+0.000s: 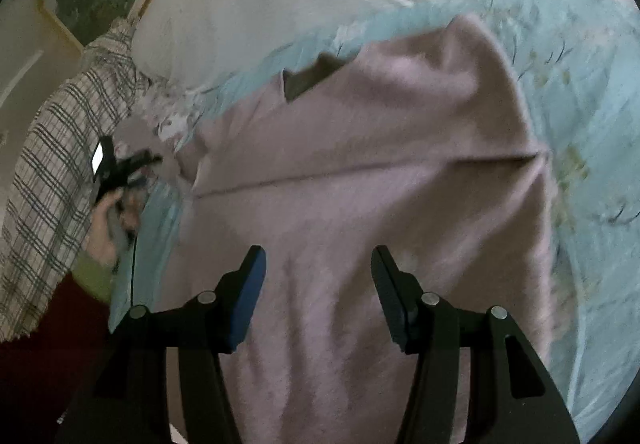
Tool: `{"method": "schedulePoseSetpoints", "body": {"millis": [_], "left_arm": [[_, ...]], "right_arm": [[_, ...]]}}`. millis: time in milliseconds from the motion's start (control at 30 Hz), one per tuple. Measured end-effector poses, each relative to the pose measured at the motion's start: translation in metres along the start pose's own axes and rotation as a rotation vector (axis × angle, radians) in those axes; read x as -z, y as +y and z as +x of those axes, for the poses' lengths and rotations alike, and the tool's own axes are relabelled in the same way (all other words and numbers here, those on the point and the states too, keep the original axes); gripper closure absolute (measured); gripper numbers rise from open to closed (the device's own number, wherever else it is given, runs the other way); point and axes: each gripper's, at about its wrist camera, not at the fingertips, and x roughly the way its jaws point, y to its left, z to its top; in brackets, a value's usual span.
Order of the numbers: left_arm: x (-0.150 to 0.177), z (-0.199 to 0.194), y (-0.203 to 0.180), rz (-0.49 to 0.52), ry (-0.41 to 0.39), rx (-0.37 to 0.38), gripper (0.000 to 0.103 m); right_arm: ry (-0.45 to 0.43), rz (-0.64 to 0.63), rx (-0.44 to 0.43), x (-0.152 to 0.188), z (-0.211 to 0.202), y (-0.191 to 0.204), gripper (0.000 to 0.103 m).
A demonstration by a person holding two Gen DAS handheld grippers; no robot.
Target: Fold small clothes
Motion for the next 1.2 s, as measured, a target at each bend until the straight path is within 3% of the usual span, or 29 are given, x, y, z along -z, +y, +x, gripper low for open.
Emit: {"method": "schedulePoseSetpoints", "body": {"millis": [100, 233, 267, 300, 333, 367, 433, 500, 633, 700, 933, 1133, 1200], "left_arm": [[-0.032, 0.019, 0.006, -0.005, -0.014, -0.092, 0.022], [-0.075, 0.056, 0.016, -0.041, 0.042, -0.181, 0.021], [-0.082, 0.061, 0.022, -0.053, 0.037, -0.205, 0.026], [-0.089, 0.064, 0.027, -0.066, 0.028, -0.217, 0.035], [-0.094, 0.066, 0.032, -0.08, 0.023, -0.206, 0.07], [-0.097, 0.067, 0.038, -0.098, 0.033, -0.145, 0.092], [-0.095, 0.056, 0.043, -0.12, 0.013, -0.069, 0.093], [-0.089, 0.038, 0.038, -0.083, -0.039, -0.039, 0.094], [-0.059, -0.012, 0.015, -0.015, -0.112, 0.127, 0.094], [-0.045, -0.031, -0.008, 0.046, -0.133, 0.178, 0.094], [0.039, -0.11, -0.122, 0.366, -0.153, 0.462, 0.094], [0.116, -0.147, -0.217, 0.622, -0.108, 0.605, 0.094], [0.135, -0.145, -0.24, 0.685, -0.091, 0.616, 0.094]], "right_arm": [[0.026, 0.002, 0.004, 0.004, 0.016, 0.012, 0.047], [0.037, 0.025, -0.006, 0.009, 0.02, 0.022, 0.047], [0.037, 0.023, -0.005, 0.009, 0.02, 0.024, 0.047], [0.037, 0.022, -0.003, 0.011, 0.019, 0.024, 0.047], [0.037, 0.021, -0.001, 0.011, 0.018, 0.024, 0.047], [0.037, 0.021, 0.001, 0.011, 0.017, 0.025, 0.047], [0.033, 0.02, -0.001, 0.01, 0.017, 0.024, 0.047], [0.027, 0.026, -0.011, 0.011, 0.016, 0.025, 0.047], [0.015, 0.033, -0.039, 0.014, 0.015, 0.031, 0.047], [0.009, 0.03, -0.054, 0.016, 0.013, 0.036, 0.047], [-0.047, 0.052, -0.054, 0.019, -0.012, 0.034, 0.047], [-0.134, 0.125, -0.018, 0.017, -0.047, 0.004, 0.047], [-0.156, 0.162, -0.007, 0.017, -0.055, -0.01, 0.047]]}}
